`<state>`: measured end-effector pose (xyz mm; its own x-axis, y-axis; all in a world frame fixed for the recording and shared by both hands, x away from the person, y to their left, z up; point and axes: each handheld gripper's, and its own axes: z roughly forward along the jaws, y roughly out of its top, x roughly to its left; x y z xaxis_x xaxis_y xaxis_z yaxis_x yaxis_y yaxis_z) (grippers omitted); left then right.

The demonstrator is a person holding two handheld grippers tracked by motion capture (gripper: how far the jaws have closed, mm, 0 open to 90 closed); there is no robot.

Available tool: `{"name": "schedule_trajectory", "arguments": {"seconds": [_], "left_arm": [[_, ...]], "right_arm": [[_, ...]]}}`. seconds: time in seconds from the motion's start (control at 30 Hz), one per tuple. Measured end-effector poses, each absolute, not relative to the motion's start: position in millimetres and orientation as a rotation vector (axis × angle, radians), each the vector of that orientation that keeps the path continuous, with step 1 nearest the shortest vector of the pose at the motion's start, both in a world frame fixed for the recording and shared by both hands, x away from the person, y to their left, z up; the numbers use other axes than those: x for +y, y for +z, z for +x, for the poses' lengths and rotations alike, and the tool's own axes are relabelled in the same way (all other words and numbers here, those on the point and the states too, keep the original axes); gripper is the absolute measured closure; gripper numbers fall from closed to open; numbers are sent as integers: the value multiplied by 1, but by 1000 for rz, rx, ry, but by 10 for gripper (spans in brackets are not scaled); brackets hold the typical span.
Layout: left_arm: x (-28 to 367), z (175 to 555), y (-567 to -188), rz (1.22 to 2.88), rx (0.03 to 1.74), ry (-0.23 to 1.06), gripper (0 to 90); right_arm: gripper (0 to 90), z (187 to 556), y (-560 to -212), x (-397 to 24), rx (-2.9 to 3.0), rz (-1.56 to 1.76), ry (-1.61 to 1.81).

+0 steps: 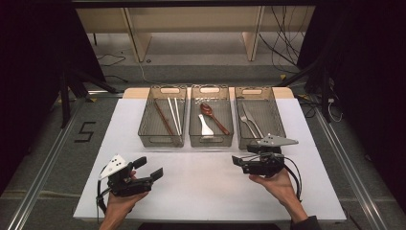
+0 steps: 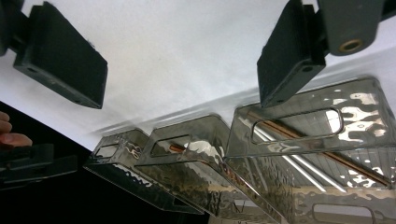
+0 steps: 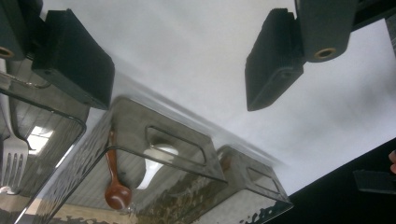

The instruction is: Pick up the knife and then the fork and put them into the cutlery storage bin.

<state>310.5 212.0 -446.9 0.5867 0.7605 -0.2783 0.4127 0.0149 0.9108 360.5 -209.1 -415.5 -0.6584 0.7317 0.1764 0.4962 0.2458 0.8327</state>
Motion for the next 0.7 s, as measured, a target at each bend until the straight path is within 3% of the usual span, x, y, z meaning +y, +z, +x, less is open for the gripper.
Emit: {"name": "schedule_trajectory", "arguments": {"seconds": [0.7], "left_arm": [[208,311,-449,1654,977,316,156]], "right_arm": [[224,321,-433,-227,2207,1129,1461]]}}
